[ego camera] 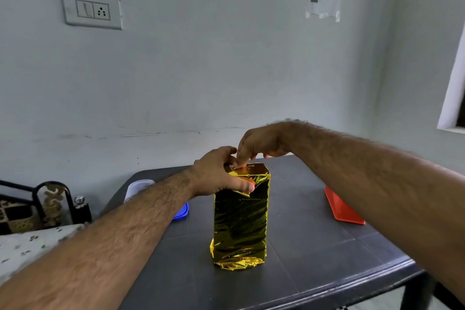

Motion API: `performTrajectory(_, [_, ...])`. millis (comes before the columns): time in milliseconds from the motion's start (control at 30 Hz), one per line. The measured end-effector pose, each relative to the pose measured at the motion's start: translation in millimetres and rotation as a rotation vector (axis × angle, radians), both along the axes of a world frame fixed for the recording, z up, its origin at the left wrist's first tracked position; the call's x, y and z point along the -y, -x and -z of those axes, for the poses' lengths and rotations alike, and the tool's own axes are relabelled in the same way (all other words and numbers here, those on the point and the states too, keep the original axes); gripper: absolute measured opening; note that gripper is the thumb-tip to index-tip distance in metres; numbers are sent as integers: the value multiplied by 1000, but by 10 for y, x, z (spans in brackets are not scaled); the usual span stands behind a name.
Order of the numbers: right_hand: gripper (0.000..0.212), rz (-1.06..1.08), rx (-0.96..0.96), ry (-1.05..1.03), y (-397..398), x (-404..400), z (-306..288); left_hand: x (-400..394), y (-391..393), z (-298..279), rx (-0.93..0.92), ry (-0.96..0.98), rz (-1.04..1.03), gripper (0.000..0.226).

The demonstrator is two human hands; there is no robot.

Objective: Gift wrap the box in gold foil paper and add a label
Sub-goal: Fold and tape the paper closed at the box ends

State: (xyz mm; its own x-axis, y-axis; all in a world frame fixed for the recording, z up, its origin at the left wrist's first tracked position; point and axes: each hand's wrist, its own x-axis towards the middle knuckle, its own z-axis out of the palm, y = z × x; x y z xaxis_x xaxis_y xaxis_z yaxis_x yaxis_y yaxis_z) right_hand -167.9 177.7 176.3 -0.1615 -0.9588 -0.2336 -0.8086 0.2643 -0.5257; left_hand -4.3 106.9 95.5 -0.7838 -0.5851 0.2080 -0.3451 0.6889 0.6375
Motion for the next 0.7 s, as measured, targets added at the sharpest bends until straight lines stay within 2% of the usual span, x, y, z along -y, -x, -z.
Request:
performTrajectory(100, [10,-3,-120,-7,-69,39,-24,5,17,-5,10,31,8,124])
performTrajectory(233, [17,-3,-235,-33,-119,-22,-96,18,17,-3,11,45,4,137])
performTrajectory(500, [27,1,-335,-65,-161,-75,-144,39,21,29,27,56,-3,139])
performTrajectory(633, [42,15,-469,-51,-147,-122,-235,2,12,6,36,74,-12,134])
performTrajectory(700, [62,54,-522,-40,-87,-123,-238,-12,12,2,34,74,-15,131])
